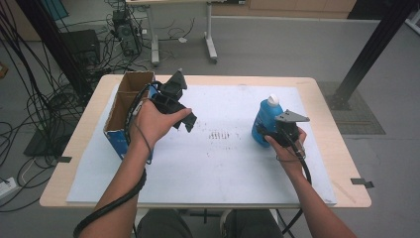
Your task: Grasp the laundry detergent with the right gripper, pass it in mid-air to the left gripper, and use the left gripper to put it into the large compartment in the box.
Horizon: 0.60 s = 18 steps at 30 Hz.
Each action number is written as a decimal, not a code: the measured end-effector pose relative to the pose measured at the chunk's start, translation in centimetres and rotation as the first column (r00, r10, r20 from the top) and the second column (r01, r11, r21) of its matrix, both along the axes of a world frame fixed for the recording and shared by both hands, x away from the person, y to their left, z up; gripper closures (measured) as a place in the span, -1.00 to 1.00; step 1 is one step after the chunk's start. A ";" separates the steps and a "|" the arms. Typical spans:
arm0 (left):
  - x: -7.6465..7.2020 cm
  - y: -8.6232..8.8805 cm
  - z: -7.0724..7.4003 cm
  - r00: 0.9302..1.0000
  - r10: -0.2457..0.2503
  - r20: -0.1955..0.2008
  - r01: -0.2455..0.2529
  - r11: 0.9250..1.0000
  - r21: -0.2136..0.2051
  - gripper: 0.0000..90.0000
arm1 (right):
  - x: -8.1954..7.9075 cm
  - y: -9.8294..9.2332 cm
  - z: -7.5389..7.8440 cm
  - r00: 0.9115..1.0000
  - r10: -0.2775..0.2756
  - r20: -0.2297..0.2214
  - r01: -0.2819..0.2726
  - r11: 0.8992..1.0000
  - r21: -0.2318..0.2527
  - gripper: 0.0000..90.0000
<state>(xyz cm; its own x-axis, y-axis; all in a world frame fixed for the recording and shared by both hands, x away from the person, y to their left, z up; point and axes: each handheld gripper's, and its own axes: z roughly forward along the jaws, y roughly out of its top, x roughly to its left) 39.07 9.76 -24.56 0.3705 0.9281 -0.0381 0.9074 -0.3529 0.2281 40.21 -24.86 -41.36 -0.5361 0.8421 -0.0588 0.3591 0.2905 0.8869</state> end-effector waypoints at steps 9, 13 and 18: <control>-0.1 0.1 -0.1 1.000 0.003 -0.002 -0.003 1.000 0.002 -0.86 | 0.0 0.0 -0.1 1.000 0.002 0.000 -0.002 1.000 0.011 -0.12; -0.1 0.1 0.0 1.000 0.003 -0.001 -0.003 1.000 0.001 -0.86 | 0.0 0.0 -0.1 1.000 0.003 -0.001 -0.003 1.000 0.014 -0.11; -0.1 0.0 0.1 1.000 -0.001 0.000 0.001 1.000 0.004 -0.86 | 0.0 0.0 -0.1 1.000 0.005 -0.005 -0.005 1.000 0.016 -0.10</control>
